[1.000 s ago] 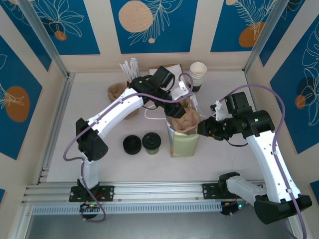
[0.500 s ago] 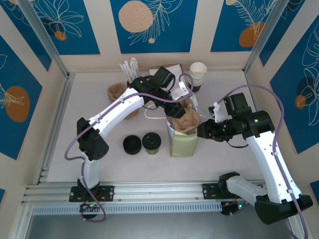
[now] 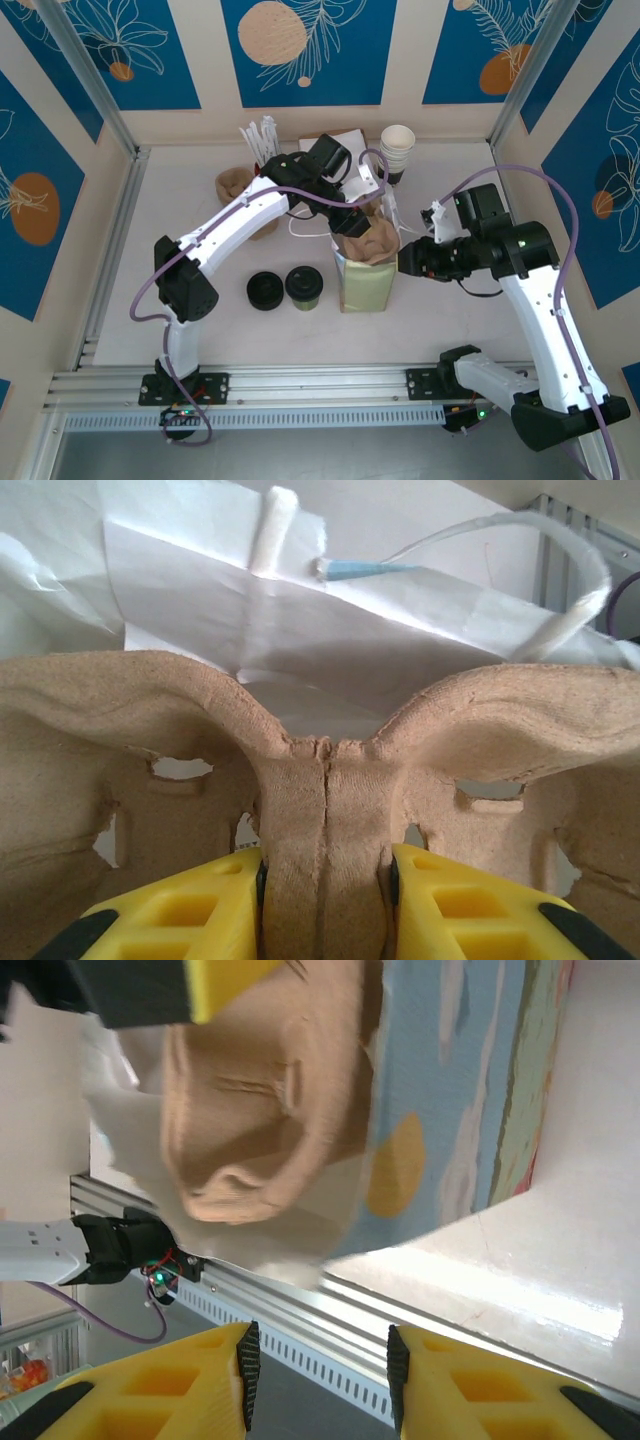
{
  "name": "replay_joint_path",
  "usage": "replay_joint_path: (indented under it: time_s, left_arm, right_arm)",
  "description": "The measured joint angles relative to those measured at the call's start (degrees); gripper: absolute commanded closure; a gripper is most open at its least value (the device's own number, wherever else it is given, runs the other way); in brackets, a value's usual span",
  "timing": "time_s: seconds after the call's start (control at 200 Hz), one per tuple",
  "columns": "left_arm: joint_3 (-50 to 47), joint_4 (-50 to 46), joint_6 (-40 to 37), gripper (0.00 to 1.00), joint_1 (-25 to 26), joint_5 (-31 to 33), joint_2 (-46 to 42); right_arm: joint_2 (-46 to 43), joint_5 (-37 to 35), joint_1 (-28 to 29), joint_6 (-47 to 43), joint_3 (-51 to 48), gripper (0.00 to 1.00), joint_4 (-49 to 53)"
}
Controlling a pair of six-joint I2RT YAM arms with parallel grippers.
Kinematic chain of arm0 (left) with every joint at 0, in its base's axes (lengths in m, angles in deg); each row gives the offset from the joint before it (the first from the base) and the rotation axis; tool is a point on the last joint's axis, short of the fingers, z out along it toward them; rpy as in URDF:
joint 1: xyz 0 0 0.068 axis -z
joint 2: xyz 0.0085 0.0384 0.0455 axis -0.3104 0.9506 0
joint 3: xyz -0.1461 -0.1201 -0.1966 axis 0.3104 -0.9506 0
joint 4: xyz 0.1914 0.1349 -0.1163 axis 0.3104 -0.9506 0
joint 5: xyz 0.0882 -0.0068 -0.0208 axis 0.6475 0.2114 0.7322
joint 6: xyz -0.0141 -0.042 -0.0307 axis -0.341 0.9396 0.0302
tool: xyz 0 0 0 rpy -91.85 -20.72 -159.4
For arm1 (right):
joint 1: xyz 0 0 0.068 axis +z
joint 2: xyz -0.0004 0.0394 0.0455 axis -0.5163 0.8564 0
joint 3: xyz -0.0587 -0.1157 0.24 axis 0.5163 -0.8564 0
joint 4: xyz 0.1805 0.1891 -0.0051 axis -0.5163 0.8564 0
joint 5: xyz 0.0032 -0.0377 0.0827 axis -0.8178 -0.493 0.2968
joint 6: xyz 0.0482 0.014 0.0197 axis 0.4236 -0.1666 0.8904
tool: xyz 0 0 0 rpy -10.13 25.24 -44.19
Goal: Pack the takeout coffee
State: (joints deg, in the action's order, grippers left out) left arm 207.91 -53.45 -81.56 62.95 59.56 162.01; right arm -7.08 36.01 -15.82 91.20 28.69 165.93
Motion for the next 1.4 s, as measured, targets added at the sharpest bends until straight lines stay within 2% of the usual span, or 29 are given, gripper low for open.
replay_joint_path:
  time_s: [0.205,0.475,0.87,1.4]
  left_arm:
    - [-0.94,-0.63,-2.4,0.67,0.11,2.23,0.0]
    - [-2.54,-0.55,-5.42,0.67,1.44,4.46,-0.87]
    - [-2.84,-0.42,-10.51,0.66,3.72,8.07,-1.18]
    - [-2.91,-0.63,-14.47,0.66,4.57,9.64,-0.96]
  right_arm:
    - [0.0,-0.15,-1.55,1.14,3.48,0.57,-1.44]
    - [1.42,-1.36,-4.48,3.28,3.39,0.55,-4.92]
    - [7.21,-1.55,-4.79,4.68,0.72,0.55,-11.82]
    - [9.53,-3.54,-4.79,4.68,-0.52,0.61,-14.56]
